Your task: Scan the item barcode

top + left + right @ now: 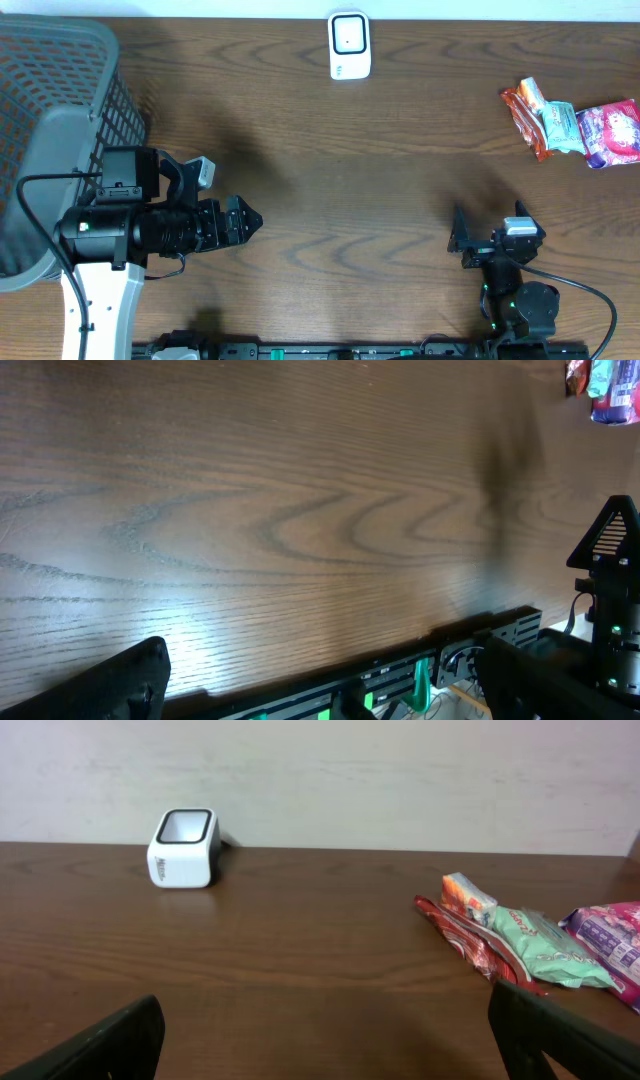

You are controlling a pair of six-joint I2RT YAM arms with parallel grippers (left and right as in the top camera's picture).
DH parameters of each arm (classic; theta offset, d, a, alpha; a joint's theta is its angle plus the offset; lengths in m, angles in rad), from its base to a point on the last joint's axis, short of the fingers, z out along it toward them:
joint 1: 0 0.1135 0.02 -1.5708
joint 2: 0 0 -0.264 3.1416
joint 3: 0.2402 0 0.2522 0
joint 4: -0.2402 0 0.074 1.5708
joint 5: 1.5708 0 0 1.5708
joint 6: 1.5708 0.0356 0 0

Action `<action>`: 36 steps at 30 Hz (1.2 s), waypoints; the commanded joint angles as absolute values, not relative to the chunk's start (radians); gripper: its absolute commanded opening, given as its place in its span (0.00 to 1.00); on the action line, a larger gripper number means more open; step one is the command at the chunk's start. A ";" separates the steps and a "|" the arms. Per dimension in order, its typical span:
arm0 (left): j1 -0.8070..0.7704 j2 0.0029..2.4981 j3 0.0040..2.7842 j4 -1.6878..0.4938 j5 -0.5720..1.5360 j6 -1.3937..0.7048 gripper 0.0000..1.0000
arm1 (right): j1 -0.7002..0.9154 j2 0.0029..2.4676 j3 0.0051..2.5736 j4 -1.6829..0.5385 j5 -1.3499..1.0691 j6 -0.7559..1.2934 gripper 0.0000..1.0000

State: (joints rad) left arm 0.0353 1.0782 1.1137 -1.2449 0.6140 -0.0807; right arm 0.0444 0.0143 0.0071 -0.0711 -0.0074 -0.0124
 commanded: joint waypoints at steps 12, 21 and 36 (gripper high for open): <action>0.031 1.077 1.114 -1.245 0.608 -0.071 0.98 | 0.037 0.006 0.006 -0.075 -0.013 -0.023 0.99; 0.031 1.077 1.114 -1.248 0.510 -0.072 0.98 | 0.037 0.006 0.006 -0.075 -0.013 -0.024 0.99; 0.031 0.936 0.920 -1.138 0.455 -0.052 0.98 | 0.037 0.006 0.006 -0.076 -0.013 -0.023 0.99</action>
State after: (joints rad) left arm 0.0353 1.0187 1.0203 -1.1931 0.4789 -0.0738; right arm 0.0444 0.0143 0.0071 -0.0708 -0.0074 -0.0124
